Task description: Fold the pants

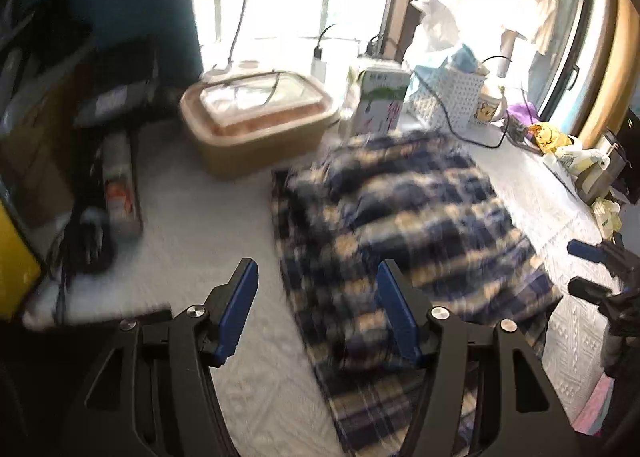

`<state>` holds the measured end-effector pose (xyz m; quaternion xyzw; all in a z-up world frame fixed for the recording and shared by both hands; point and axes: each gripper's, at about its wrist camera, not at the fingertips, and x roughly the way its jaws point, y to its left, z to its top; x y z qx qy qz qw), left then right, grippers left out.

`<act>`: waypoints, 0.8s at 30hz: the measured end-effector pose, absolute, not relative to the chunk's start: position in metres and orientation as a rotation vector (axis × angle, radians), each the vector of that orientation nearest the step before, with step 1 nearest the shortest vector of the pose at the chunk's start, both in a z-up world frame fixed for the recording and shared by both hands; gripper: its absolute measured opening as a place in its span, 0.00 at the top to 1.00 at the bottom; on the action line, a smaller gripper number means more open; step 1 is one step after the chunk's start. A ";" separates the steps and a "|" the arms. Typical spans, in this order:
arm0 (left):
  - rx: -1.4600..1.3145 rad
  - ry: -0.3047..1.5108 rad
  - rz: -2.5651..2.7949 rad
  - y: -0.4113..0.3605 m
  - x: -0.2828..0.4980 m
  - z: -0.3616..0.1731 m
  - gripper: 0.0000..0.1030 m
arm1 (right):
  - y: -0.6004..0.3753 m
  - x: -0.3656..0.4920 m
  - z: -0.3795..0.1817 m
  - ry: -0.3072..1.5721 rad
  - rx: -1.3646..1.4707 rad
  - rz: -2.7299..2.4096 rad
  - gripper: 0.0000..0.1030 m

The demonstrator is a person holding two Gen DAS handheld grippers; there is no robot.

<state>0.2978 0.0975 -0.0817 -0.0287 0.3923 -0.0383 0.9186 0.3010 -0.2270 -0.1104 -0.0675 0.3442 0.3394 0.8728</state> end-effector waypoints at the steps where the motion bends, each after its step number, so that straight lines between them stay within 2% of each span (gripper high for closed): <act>1: -0.044 0.799 -0.090 0.096 0.303 -0.080 0.40 | -0.223 0.303 -0.105 0.704 -0.135 0.722 0.29; 13: -0.041 0.880 -0.110 0.108 0.369 -0.114 0.39 | -0.140 0.381 -0.114 0.744 -0.284 0.725 0.31; 17: -0.074 0.892 -0.100 0.123 0.375 -0.125 0.24 | -0.129 0.414 -0.121 0.749 -0.360 0.671 0.31; 22: -0.104 0.901 -0.117 0.131 0.379 -0.134 0.19 | -0.124 0.452 -0.150 0.805 -0.401 0.647 0.31; 24: -0.092 0.904 -0.118 0.131 0.380 -0.134 0.19 | -0.125 0.457 -0.150 0.801 -0.381 0.651 0.28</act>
